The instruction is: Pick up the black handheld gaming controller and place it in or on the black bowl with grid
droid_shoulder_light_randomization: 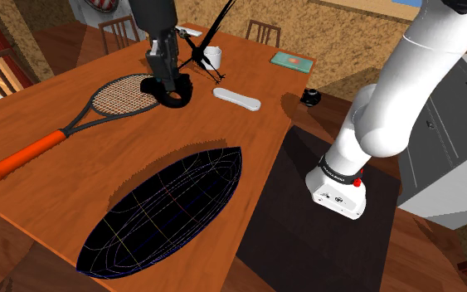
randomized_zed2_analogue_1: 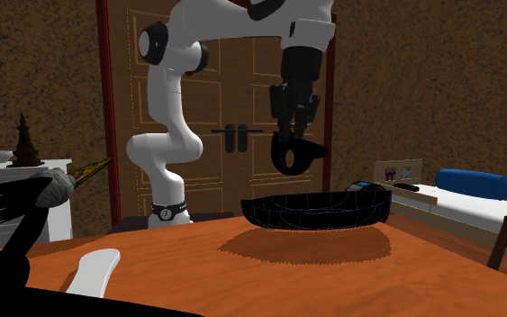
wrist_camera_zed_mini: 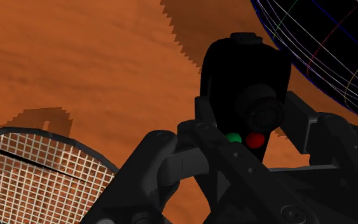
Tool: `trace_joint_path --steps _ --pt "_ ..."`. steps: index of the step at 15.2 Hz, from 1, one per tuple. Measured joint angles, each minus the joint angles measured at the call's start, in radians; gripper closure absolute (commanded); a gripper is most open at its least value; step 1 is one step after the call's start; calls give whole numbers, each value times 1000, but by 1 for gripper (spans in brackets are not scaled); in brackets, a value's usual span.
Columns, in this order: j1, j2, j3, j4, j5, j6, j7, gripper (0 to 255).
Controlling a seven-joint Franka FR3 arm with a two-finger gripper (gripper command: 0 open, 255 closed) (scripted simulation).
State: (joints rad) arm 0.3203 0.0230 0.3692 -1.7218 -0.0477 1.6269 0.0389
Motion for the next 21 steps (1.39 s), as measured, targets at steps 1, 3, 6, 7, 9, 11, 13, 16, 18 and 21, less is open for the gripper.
trace_joint_path --steps 1,3,6,7,9,11,13,16,18,21 --pt "13 -3 12 -4 4 0 24 255" --pt "32 -28 31 -26 17 -2 61 255" --pt "66 -40 66 -25 30 -15 127 255" --pt "77 -44 78 -34 35 -10 150 255" --pt "101 -29 102 -14 35 -19 199 255" --pt "125 -21 127 4 37 -30 247 255" --pt "150 -15 151 16 41 -37 296 255" --pt "176 -1 176 22 39 -32 347 255" --pt "176 -5 177 -6 41 -7 349 255" --pt "177 -2 178 -44 40 34 351 255"
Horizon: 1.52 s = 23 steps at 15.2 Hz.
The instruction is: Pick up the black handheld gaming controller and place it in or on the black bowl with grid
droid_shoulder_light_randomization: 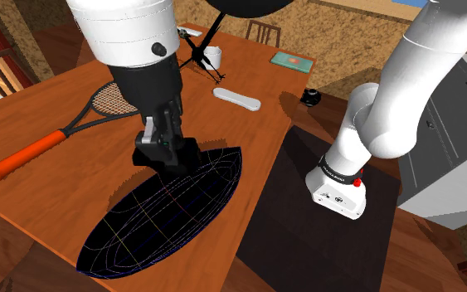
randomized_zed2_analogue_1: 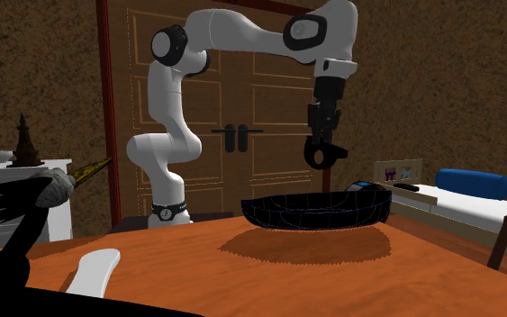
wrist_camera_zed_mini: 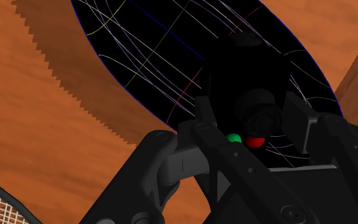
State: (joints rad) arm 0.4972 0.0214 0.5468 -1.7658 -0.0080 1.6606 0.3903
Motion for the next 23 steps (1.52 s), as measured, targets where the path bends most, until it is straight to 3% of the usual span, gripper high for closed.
trace_joint_path --steps 13,19,20,23 --pt "2 17 2 -154 -9 169 9 255" --pt "2 20 1 -162 -11 179 9 255" --pt "2 20 1 -162 -11 179 9 0" --pt "2 20 1 -162 -11 179 9 0"
